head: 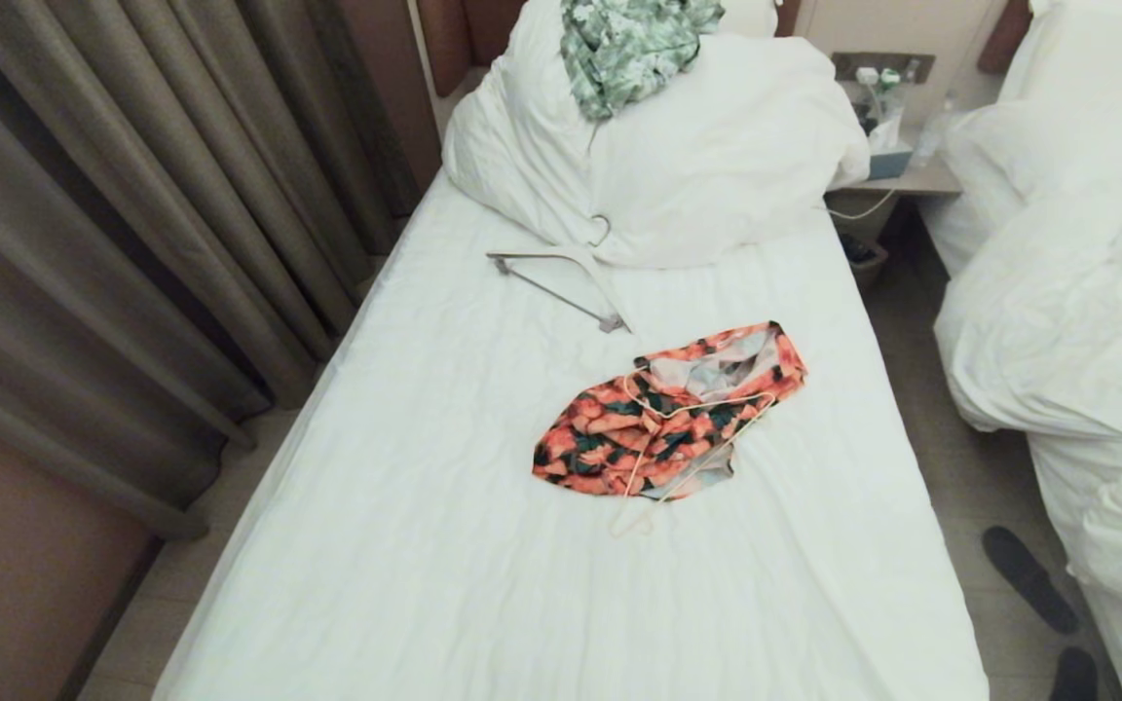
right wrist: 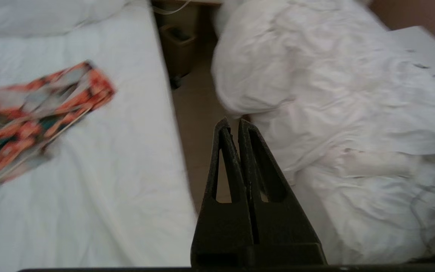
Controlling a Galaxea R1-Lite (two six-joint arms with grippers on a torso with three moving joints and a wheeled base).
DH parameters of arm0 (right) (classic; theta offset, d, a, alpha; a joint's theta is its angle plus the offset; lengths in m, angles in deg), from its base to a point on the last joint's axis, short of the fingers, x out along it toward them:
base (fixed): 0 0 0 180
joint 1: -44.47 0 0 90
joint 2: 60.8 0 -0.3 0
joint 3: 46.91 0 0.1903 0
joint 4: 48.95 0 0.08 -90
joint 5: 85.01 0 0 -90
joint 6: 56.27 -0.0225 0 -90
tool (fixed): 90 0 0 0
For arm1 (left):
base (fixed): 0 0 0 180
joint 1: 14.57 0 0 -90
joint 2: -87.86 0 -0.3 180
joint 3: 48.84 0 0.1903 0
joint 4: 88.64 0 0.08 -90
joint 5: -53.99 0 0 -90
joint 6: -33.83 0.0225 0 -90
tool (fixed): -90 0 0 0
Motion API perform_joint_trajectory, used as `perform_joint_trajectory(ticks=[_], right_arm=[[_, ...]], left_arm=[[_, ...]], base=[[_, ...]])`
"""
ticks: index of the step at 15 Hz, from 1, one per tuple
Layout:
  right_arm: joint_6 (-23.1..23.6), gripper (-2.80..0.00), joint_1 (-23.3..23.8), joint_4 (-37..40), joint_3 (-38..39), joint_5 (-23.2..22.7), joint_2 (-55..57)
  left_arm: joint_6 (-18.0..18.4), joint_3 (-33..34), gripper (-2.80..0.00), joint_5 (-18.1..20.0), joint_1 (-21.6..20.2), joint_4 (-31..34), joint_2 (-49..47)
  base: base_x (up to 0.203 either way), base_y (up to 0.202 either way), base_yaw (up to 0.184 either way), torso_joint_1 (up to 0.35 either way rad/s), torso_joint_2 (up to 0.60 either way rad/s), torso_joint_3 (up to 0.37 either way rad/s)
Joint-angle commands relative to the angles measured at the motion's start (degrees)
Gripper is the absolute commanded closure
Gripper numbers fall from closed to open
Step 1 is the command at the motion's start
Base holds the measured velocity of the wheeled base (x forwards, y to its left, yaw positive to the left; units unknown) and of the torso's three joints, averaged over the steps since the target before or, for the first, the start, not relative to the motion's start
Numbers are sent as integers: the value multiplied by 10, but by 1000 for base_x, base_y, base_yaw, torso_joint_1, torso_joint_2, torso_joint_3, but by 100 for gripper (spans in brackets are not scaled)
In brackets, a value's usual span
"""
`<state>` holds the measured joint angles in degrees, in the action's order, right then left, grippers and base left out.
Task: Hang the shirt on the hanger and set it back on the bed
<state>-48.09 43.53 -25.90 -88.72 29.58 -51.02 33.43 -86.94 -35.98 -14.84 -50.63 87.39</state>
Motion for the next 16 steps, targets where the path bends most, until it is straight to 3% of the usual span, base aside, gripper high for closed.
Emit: perform_joint_trajectory(ticks=[1,4,7,10,14,16], right_arm=[[0,0,3,1,33,-32,-38],[0,0,5,1,98,-116,-94],[-36,0,6,-7,132,-176,-97],[-43,0,6,-7,165,-204,-97],[-41,0,6,9,181,-259,-97],[-52,0,5,9,181,-258,-97]], left_arm=[[36,51,0,0,0,-20,5],[90,109,0,-5,0,-92,5],[95,110,0,-3,0,-92,5],[134,113,0,-3,-1,-95,5],[137,112,0,0,0,-94,5],[118,112,0,0,0,-94,5]], base=[[0,0,0,0,0,0],[0,0,0,0,0,0],[0,0,0,0,0,0],[0,0,0,0,0,0],[0,0,0,0,0,0],[0,0,0,0,0,0]])
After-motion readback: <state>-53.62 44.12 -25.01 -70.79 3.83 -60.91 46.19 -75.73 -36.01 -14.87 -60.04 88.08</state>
